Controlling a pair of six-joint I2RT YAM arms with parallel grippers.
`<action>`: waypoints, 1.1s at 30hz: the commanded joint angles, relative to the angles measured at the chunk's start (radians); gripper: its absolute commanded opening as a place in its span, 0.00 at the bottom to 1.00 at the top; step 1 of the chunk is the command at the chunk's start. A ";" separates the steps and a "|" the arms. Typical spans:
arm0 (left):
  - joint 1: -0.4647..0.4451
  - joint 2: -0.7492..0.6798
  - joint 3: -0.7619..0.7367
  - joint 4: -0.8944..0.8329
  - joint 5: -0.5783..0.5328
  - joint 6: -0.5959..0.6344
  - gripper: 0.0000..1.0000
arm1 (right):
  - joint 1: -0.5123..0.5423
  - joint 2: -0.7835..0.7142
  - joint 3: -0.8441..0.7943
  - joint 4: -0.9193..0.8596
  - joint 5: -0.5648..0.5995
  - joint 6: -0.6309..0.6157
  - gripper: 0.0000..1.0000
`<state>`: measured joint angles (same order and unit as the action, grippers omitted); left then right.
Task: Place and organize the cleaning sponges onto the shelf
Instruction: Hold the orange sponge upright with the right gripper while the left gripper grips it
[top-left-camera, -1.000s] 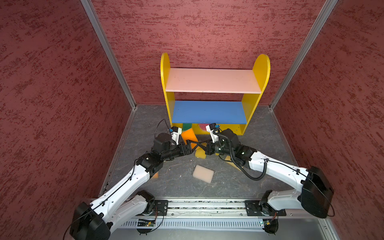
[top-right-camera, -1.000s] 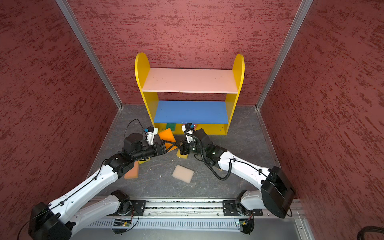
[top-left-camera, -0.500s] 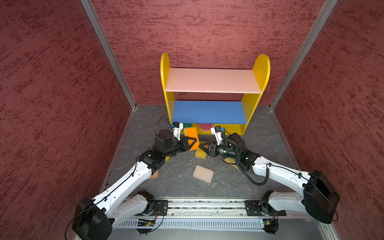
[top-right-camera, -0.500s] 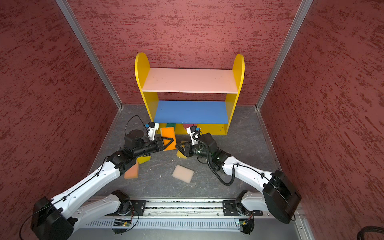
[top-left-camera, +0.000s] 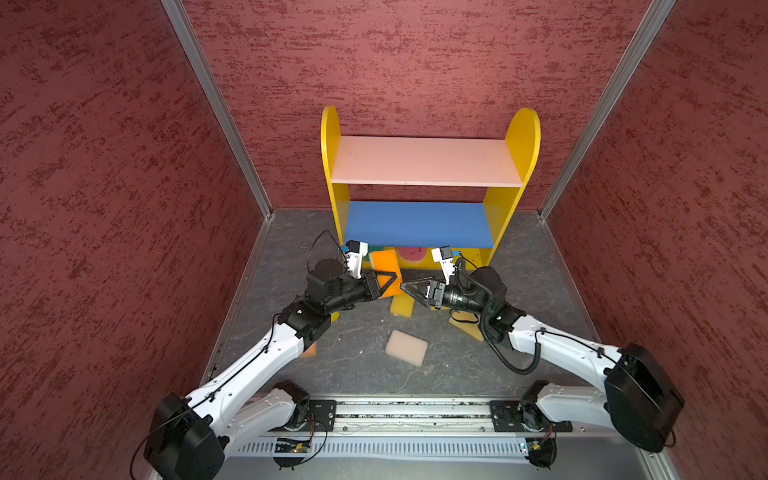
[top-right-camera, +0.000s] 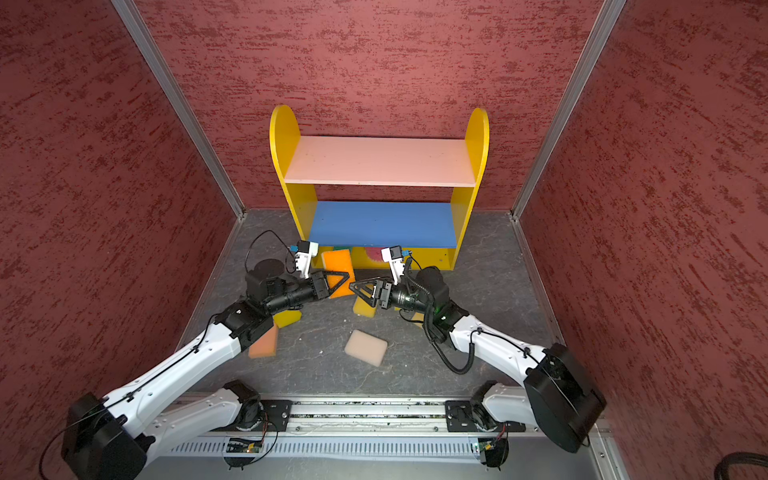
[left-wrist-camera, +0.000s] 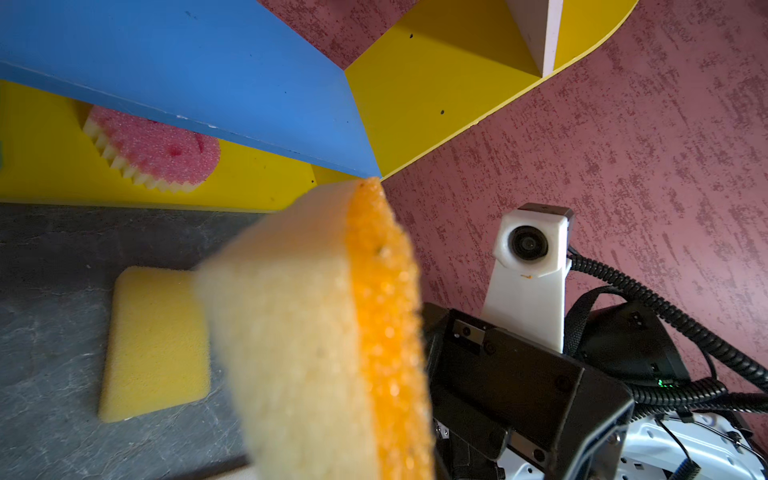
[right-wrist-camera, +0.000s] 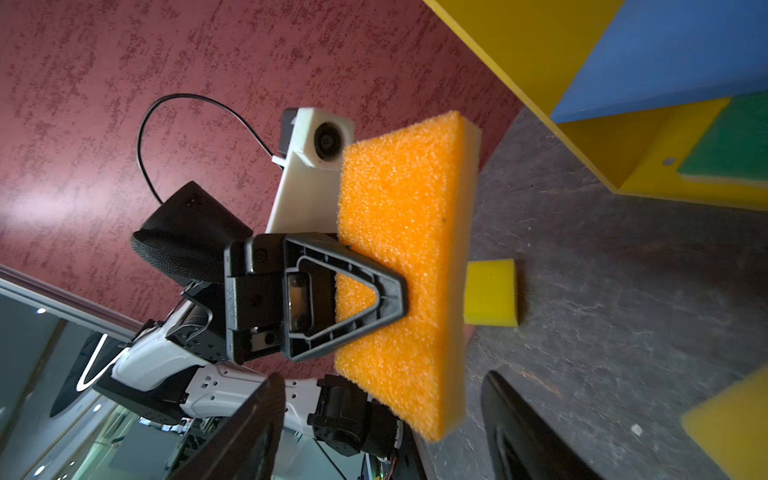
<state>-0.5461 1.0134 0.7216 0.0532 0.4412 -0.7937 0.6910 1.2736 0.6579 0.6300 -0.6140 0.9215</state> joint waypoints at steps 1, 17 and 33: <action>-0.004 -0.001 -0.015 0.102 0.026 -0.046 0.13 | 0.007 0.025 0.019 0.081 -0.054 0.050 0.76; -0.025 0.067 -0.019 0.224 0.037 -0.117 0.14 | 0.013 0.090 0.052 0.167 -0.062 0.080 0.46; -0.030 0.004 0.022 0.024 -0.051 -0.019 0.85 | -0.006 0.060 0.021 0.026 -0.045 0.030 0.02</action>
<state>-0.5816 1.0592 0.7128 0.1623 0.4309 -0.8650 0.6945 1.3624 0.6762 0.7334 -0.6624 0.9867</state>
